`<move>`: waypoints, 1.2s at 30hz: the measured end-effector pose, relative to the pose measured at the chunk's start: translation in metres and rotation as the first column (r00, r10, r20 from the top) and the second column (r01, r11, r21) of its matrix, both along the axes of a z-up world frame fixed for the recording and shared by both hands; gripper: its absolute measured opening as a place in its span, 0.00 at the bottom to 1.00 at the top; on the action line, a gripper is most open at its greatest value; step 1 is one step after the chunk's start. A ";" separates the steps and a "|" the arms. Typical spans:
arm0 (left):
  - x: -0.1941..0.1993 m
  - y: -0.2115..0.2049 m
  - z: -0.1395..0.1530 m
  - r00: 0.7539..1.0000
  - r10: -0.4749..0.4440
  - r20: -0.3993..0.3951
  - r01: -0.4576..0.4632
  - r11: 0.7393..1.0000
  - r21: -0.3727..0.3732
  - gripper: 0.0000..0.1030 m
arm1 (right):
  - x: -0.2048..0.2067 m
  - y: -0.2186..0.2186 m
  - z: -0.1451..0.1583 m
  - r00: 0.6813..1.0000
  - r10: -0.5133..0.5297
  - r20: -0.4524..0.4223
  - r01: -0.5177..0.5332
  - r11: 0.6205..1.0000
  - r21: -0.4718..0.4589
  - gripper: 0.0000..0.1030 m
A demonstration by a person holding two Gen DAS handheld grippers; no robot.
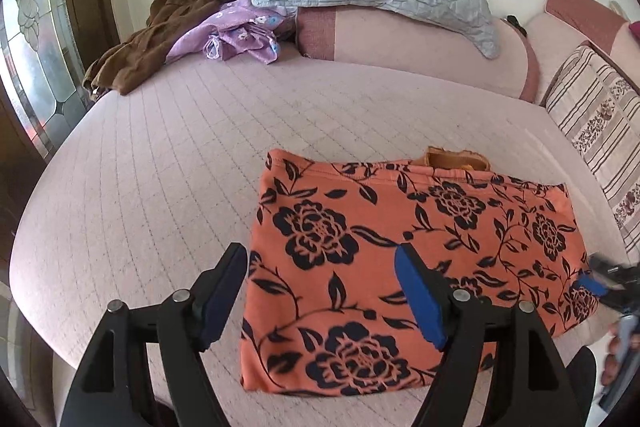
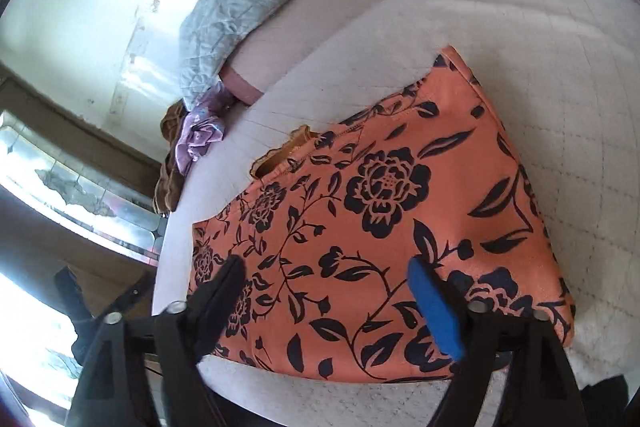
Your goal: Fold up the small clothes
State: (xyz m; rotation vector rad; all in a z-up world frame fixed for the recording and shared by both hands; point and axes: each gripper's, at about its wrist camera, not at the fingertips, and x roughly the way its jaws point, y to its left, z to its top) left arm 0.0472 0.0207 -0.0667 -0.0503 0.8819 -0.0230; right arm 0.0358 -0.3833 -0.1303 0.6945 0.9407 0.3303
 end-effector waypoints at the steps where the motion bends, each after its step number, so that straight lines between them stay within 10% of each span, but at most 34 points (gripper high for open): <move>1: -0.002 -0.001 -0.001 1.000 0.002 -0.007 -0.002 1.000 -0.008 0.75 | 0.004 -0.001 -0.015 0.999 -0.007 -0.053 0.006 0.999 -0.031 0.87; 13: -0.029 -0.031 -0.030 0.998 -0.022 -0.063 0.019 0.999 -0.042 0.78 | -0.071 -0.021 -0.024 0.991 -0.079 -0.107 0.090 0.991 0.099 0.85; 36: -0.017 -0.071 -0.076 0.987 -0.078 -0.137 0.076 0.997 -0.023 0.78 | -0.082 -0.077 -0.060 0.915 -0.327 -0.234 0.379 0.898 0.226 0.85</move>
